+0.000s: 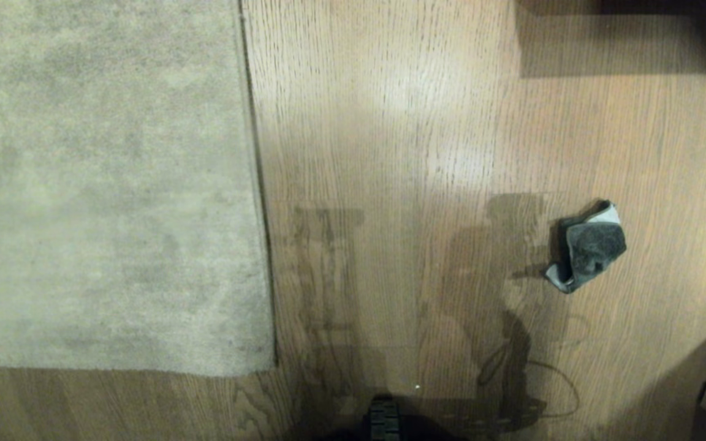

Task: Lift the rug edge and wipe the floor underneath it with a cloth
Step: Pick up the rag

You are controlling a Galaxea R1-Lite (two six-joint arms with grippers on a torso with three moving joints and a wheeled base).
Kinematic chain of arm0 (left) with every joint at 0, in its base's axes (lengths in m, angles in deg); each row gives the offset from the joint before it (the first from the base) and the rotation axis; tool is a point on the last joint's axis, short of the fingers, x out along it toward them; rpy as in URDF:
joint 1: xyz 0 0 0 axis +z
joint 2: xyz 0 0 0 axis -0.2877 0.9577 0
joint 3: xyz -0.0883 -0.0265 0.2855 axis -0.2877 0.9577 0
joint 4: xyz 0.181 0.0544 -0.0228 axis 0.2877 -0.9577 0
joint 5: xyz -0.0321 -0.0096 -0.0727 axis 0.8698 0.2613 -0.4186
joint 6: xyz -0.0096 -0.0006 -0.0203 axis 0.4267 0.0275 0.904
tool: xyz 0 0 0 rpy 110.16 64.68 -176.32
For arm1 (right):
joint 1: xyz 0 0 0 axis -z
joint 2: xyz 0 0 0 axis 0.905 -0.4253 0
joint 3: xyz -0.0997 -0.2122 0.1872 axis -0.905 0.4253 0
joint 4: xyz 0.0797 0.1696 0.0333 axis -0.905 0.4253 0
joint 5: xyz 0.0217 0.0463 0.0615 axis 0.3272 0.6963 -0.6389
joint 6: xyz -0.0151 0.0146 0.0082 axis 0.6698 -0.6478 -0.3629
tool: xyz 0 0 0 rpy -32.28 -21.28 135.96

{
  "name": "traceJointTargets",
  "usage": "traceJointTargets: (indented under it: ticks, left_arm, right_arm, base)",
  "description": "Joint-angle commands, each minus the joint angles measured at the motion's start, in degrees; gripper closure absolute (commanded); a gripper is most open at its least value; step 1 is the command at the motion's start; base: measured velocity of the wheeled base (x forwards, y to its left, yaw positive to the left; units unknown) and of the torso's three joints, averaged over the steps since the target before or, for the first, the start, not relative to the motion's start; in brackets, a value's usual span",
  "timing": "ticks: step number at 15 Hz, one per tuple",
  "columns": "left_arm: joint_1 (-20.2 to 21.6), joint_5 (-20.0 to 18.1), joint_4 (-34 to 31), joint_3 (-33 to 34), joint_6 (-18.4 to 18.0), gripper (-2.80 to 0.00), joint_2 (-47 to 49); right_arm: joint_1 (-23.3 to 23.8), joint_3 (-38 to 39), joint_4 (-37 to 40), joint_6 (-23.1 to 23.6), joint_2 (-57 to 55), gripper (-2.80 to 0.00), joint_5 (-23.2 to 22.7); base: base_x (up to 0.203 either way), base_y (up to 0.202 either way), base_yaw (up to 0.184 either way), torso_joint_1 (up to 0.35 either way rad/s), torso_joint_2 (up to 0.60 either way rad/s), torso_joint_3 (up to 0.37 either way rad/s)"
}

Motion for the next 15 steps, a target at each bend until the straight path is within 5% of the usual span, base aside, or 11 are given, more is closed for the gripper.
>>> traceJointTargets:
  ticks: [1,8,9,15]
  left_arm:
    - [0.00,0.00,0.04,0.00,-0.02,0.00,0.00]
    - [0.00,0.00,0.04,0.00,-0.02,0.00,0.00]
    - [0.00,0.00,0.01,0.00,-0.02,0.00,0.00]
    - [0.00,0.00,0.04,0.00,-0.02,0.00,0.00]
  right_arm:
    - [0.01,1.34,0.11,0.07,-1.39,0.00,-0.08]
    - [0.06,2.31,0.00,-2.25,-4.15,0.00,-0.08]
    - [0.06,2.16,0.00,-4.01,-4.54,-2.80,-0.08]
    - [0.05,4.66,-2.12,-5.20,-5.61,-2.80,-0.59]
  base:
    - [0.000,0.000,0.000,0.000,0.00,0.000]
    - [0.000,0.000,0.000,0.000,0.00,0.000]
    - [0.000,0.000,0.000,0.000,0.00,0.000]
    - [0.000,0.000,0.000,0.000,0.00,0.000]
